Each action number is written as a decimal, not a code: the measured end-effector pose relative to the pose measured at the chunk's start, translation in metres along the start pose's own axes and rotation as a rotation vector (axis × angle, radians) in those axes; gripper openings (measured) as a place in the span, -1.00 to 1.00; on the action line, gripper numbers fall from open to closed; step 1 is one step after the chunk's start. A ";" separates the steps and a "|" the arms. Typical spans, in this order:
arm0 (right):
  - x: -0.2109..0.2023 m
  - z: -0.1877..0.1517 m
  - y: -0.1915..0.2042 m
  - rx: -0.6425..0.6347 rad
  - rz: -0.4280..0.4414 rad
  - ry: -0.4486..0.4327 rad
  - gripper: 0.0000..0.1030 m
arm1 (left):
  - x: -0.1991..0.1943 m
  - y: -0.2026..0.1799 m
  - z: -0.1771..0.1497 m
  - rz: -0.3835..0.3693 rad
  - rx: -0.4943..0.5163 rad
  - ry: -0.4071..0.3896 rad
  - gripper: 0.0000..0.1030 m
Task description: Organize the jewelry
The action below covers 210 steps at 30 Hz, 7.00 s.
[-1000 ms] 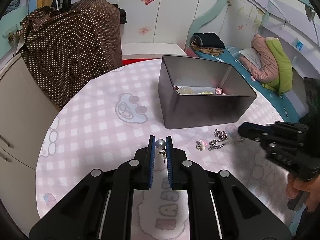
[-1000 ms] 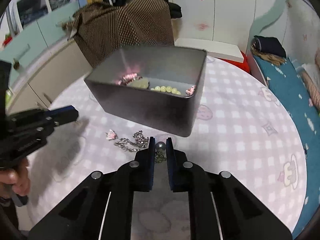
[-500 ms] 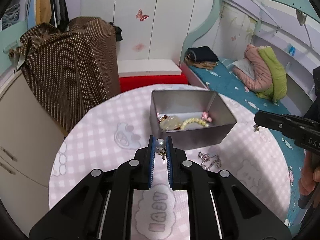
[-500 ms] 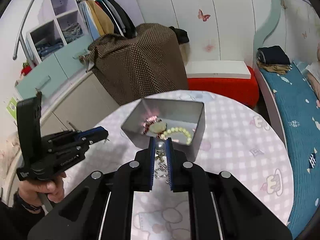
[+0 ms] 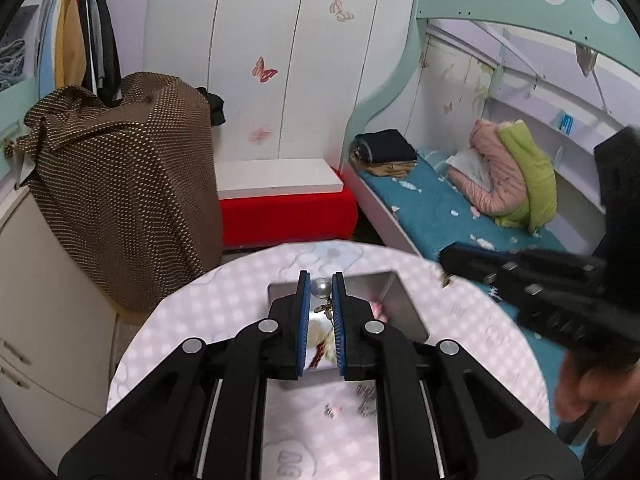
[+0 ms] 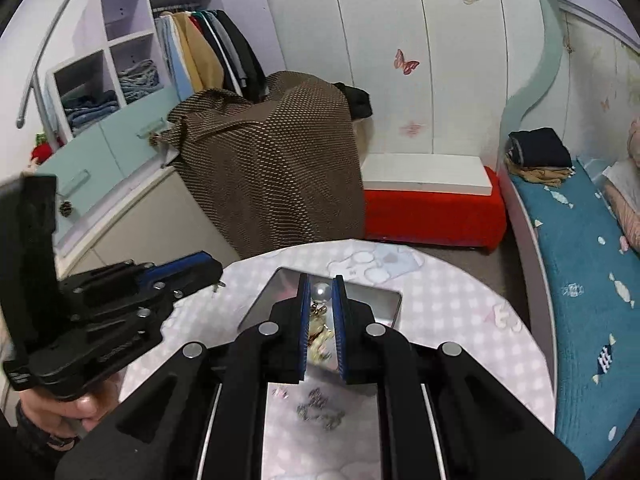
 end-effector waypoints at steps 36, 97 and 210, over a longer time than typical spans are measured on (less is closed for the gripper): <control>0.031 0.007 -0.040 0.086 -0.090 0.045 0.87 | 0.033 0.025 0.021 0.020 -0.082 0.058 0.76; 0.074 -0.136 -0.014 -0.031 -0.219 0.243 0.08 | 0.028 0.043 -0.129 0.207 -0.037 0.161 0.85; -0.090 -0.033 0.048 0.027 -0.205 -0.209 0.85 | -0.114 0.043 -0.048 0.289 -0.079 -0.129 0.91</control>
Point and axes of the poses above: each gripper's, at about its wrist camera, not at the fingertips, and x roughly the way its jaws point, y to its left, z to its top, the point moved 6 cm from there along x, roughly the way its jaws point, and after that the axes turned 14 degrees about z, right-handed, at the moved point
